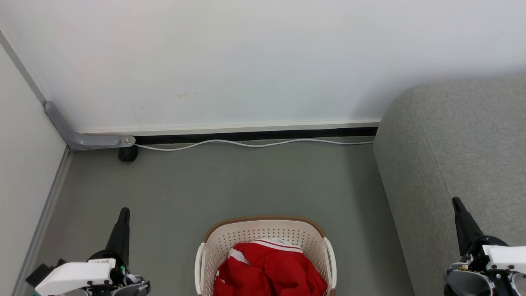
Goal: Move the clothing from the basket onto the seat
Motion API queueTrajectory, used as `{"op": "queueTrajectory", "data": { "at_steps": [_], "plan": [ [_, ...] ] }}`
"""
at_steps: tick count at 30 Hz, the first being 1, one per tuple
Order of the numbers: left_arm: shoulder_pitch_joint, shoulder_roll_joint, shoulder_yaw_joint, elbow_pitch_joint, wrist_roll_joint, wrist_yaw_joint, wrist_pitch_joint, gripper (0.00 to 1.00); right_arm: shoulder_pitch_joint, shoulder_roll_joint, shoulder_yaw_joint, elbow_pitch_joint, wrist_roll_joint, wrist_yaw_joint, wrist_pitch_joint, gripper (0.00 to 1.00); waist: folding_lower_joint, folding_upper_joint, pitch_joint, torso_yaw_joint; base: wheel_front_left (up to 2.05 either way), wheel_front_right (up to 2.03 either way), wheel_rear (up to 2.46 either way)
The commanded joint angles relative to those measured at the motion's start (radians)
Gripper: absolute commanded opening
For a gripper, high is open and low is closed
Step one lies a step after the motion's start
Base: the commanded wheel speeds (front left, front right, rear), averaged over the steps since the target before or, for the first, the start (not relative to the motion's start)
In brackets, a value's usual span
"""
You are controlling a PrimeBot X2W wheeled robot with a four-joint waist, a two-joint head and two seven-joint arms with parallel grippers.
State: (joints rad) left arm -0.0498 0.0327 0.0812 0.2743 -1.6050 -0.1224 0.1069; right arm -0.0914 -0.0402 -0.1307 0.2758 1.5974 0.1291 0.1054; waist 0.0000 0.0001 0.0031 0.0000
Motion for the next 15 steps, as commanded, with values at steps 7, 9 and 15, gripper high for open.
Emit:
{"op": "queueTrajectory", "data": {
  "at_steps": [7, 9, 15],
  "plan": [
    [-0.058, 0.018, 0.032, -0.030, -0.004, -0.008, 0.006, 0.00, -0.016, -0.010, 0.017, -0.031, 0.012, 0.002, 0.007, 0.00, 0.0000, -0.0001, 0.000, 0.000, 0.00, 0.00, 0.00],
    [-0.058, 0.018, 0.032, -0.030, -0.004, -0.008, 0.006, 0.00, -0.016, -0.010, 0.017, -0.031, 0.012, 0.002, 0.007, 0.00, 0.0000, -0.0001, 0.000, 0.000, 0.00, 0.00, 0.00],
    [-0.058, 0.018, 0.032, -0.030, -0.004, -0.008, 0.006, 0.00, -0.016, -0.010, 0.017, -0.031, 0.012, 0.002, 0.007, 0.00, 0.0000, -0.0001, 0.000, 0.000, 0.00, 0.00, 0.00]
  ]
}}
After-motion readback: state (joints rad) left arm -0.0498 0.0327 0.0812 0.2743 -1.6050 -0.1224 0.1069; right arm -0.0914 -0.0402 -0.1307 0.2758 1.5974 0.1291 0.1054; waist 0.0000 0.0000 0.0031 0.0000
